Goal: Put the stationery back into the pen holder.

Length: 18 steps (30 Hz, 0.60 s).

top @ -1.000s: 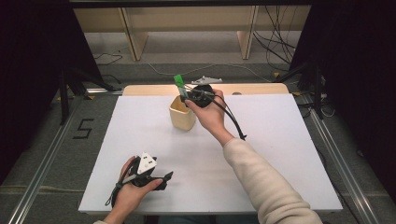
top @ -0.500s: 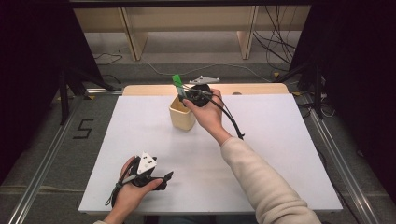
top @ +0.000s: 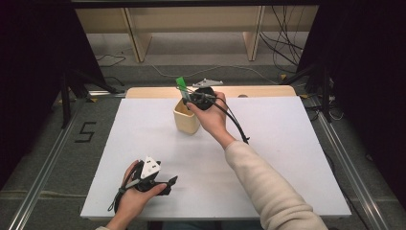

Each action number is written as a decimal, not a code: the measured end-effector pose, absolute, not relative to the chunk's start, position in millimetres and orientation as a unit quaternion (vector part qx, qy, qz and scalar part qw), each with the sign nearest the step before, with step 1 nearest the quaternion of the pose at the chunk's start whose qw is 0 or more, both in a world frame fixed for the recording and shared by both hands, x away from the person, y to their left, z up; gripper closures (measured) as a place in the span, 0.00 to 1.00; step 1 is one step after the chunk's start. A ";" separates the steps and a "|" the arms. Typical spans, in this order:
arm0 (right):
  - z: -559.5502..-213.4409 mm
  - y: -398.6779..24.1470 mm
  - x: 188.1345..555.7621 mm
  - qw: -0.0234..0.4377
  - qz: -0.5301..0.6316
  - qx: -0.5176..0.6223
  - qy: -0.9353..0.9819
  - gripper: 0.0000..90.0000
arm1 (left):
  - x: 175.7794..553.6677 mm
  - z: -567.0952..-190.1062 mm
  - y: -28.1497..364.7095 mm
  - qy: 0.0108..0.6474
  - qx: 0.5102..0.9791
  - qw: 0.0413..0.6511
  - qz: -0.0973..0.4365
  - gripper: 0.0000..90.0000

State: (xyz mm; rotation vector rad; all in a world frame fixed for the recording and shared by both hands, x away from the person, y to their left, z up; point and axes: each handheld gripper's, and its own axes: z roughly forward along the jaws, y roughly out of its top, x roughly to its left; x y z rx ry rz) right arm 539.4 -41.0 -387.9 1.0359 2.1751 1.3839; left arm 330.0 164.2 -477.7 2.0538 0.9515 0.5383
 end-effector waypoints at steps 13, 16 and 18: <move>-392.4 -39.1 541.3 0.182 0.486 0.368 0.772 0.73 | 329.9 -477.8 164.2 0.375 0.810 0.397 0.212 0.21; -393.3 -39.0 542.0 0.181 0.484 0.369 0.773 0.73 | 329.7 -477.9 163.9 0.376 0.810 0.398 0.212 0.21; -394.7 -40.0 543.4 0.176 0.481 0.367 0.776 0.70 | 329.9 -477.7 164.2 0.375 0.810 0.397 0.213 0.21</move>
